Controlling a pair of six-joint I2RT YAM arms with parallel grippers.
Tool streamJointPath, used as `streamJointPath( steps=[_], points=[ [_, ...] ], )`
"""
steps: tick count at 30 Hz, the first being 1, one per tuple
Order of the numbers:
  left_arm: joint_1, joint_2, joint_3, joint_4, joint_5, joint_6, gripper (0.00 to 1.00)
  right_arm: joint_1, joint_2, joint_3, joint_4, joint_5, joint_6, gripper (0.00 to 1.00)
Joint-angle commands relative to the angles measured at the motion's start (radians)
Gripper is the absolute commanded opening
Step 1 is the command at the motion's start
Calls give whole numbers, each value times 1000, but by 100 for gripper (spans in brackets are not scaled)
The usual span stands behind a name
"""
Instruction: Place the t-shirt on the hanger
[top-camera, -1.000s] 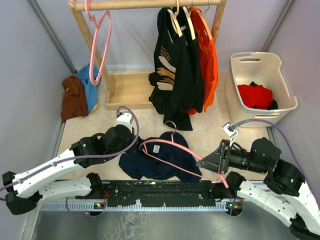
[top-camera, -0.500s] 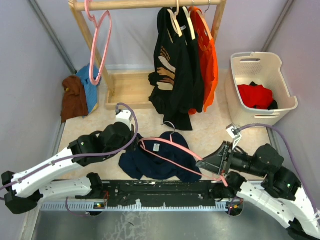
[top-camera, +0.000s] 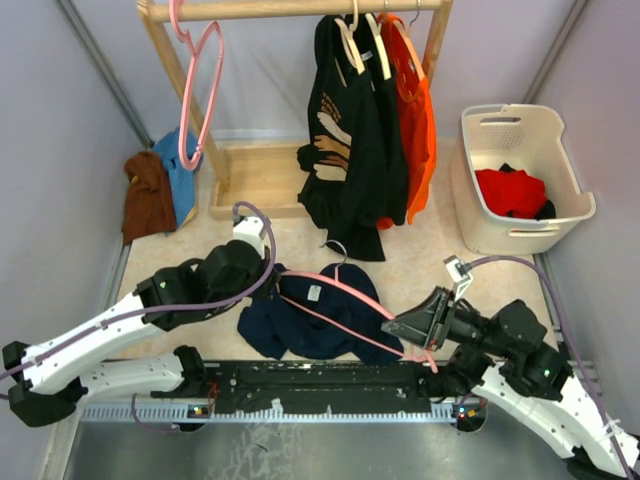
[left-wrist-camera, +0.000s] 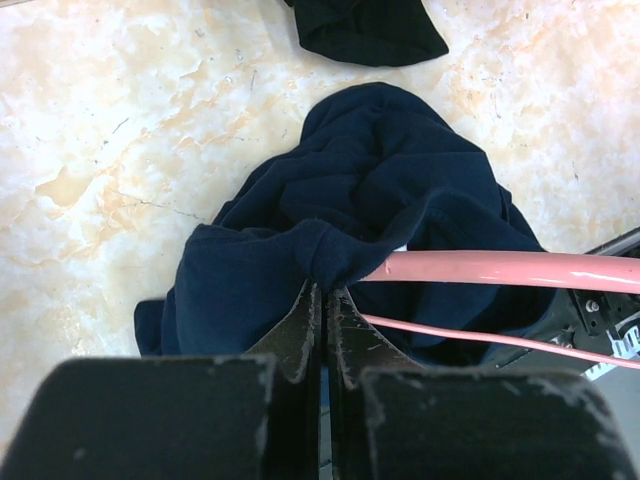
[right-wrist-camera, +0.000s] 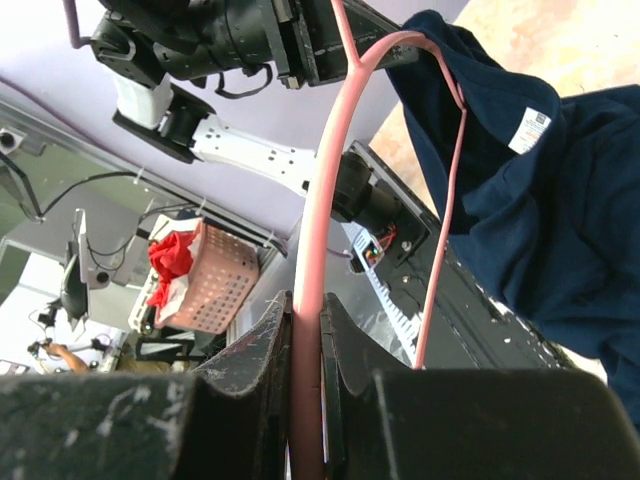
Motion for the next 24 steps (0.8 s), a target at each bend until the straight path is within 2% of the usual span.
streamJointPath(
  steps=[1,15,24],
  points=[
    [2,5,50,14,26,12,0,-7,-32,-29,203,11,41,0],
    [1,28,153,25,69,24,0,-7,-26,-196,469,-3,89,0],
    [-6,47,233,38,109,29,0,-6,67,-240,612,-14,81,0]
  ],
)
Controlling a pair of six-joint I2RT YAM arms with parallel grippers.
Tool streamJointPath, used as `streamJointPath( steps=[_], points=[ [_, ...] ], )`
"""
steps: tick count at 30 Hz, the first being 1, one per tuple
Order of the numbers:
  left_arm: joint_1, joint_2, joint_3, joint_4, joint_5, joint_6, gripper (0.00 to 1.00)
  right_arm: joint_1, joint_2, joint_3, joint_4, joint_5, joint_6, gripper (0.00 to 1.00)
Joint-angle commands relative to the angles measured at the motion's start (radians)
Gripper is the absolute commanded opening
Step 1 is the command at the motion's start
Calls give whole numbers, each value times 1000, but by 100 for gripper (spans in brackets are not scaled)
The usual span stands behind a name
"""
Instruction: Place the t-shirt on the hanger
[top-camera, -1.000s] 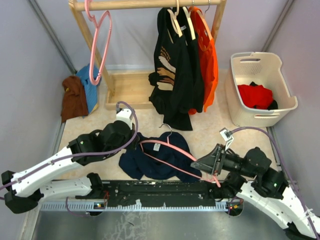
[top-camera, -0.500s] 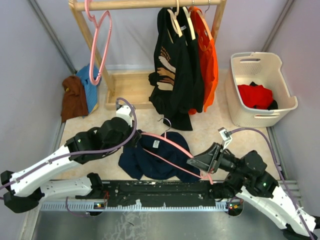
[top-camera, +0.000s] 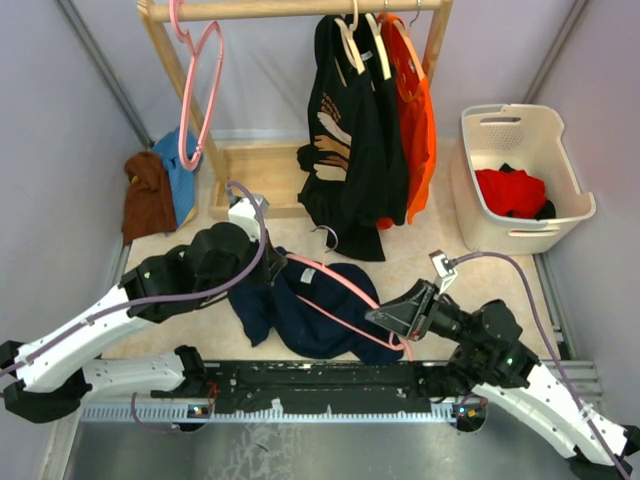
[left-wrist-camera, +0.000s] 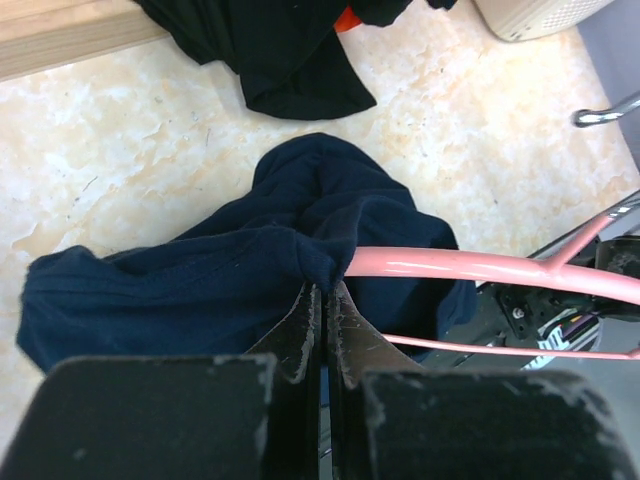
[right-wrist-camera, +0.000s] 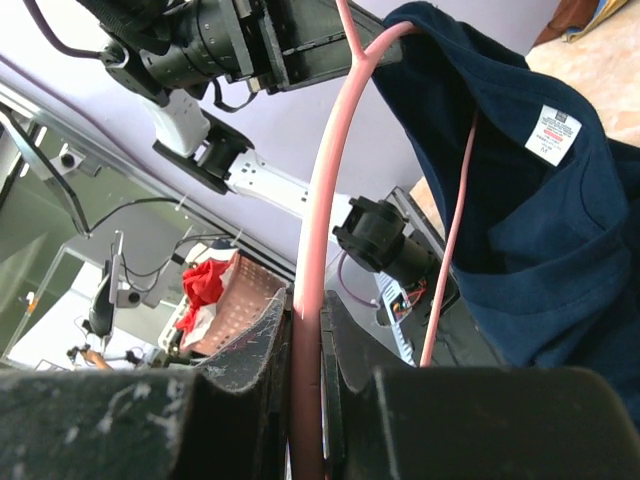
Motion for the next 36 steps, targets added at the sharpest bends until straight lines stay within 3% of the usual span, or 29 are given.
streamJointPath(
  steps=[1,15,26,36],
  points=[
    [-6,3,68,55,58,11,0,-7,69,-6,185,-13,-7,0],
    [-31,29,148,86,119,38,0,-5,255,-9,417,-32,-27,0],
    [-45,37,170,120,165,66,0,-5,420,-78,739,-59,15,0],
    [-65,88,251,149,224,90,0,-3,466,-96,824,-58,-10,0]
  ],
)
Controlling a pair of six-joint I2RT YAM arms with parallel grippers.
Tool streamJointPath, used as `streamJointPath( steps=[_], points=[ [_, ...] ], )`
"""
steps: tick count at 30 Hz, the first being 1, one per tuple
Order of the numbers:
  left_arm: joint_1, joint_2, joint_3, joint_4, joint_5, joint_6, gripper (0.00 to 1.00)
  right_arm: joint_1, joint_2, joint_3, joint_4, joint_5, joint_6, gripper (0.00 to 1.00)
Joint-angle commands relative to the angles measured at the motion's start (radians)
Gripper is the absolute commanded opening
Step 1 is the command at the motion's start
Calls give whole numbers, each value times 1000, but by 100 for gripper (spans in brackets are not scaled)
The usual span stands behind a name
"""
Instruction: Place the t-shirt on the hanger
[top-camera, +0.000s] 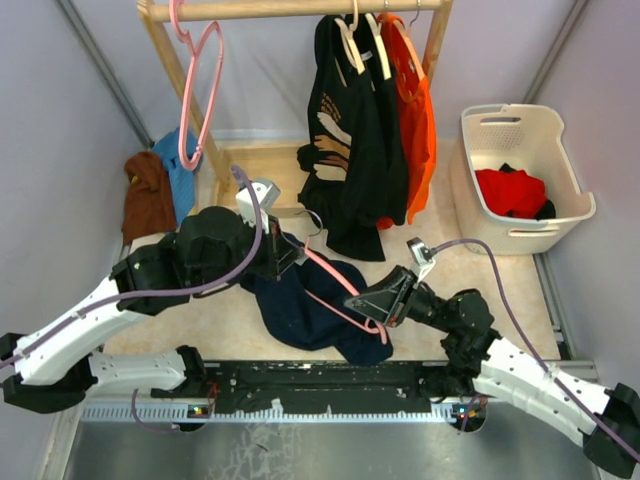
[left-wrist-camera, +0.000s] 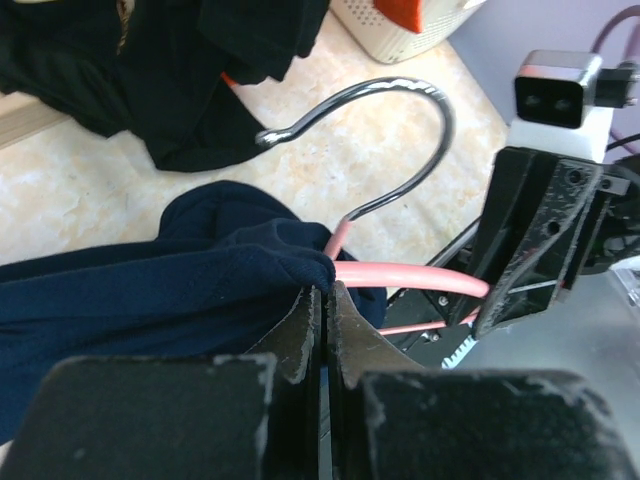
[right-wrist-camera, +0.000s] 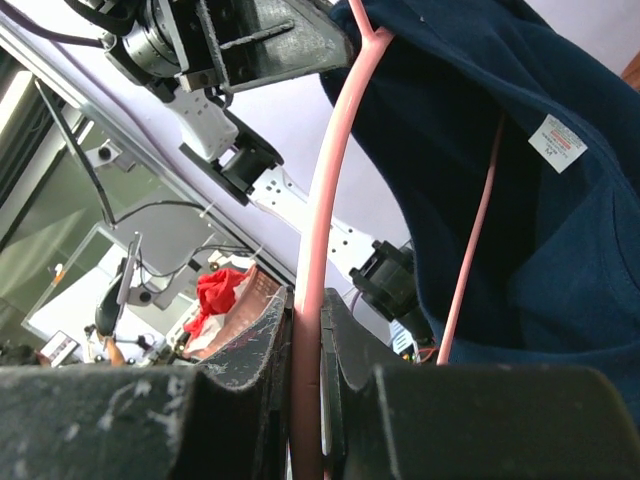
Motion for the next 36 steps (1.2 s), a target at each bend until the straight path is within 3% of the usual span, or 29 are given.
streamJointPath(
  steps=[1,8,13,19,26,36],
  points=[
    [-32,22,73,127,106,10,0,-4,31,25,103,-4,-26,0],
    [-75,40,105,159,114,21,0,-4,95,93,115,-19,-68,0],
    [-83,42,123,105,41,33,2,-3,90,95,147,-24,-66,0],
    [-83,30,123,65,-9,60,20,-3,64,76,155,-24,-59,0],
    [-83,27,117,82,4,106,34,-2,67,68,168,-27,-56,0],
    [-83,9,155,123,64,163,41,-2,72,65,185,-31,-51,0]
  ],
)
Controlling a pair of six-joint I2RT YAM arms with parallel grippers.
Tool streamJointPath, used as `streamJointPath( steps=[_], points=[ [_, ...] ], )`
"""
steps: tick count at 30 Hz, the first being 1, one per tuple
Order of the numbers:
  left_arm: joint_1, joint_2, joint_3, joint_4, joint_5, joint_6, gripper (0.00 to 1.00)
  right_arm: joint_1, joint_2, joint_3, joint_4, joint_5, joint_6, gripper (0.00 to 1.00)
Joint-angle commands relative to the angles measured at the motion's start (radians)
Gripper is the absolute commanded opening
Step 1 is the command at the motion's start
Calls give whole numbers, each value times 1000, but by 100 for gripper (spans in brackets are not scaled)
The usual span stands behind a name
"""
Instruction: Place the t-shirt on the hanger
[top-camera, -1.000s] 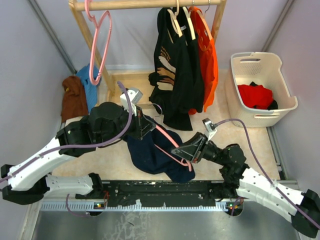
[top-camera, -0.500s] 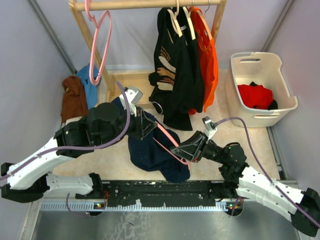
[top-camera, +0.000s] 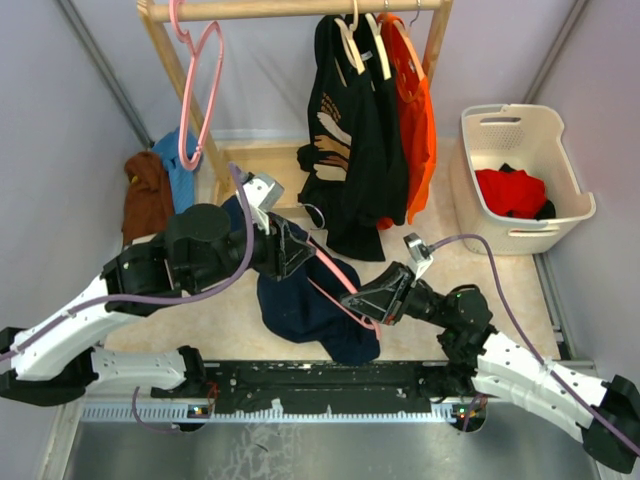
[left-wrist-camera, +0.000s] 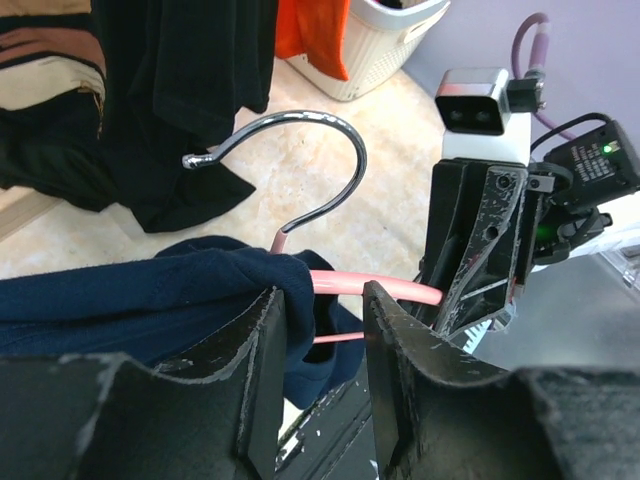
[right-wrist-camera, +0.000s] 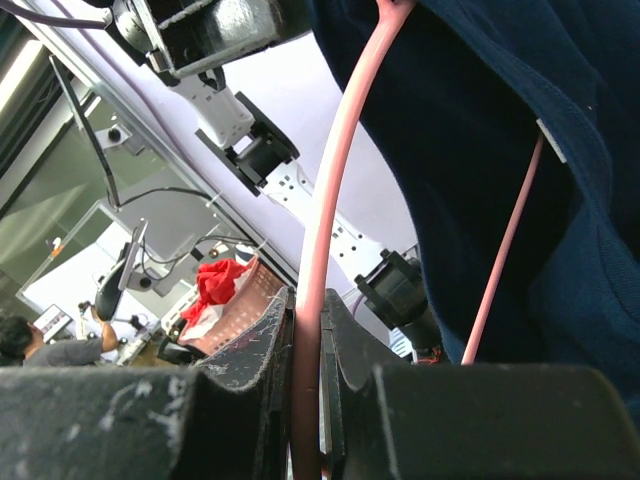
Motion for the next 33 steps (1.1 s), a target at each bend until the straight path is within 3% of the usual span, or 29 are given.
streamJointPath(
  steps=[1,24,33],
  points=[
    [-11,-26,51,84,69,43,41,-1,-3,22,102,14,-11,0],
    [-12,-4,-114,266,15,181,40,8,10,36,117,6,-19,0],
    [-58,1,-93,244,-149,208,39,8,0,29,105,6,-25,0]
  ],
)
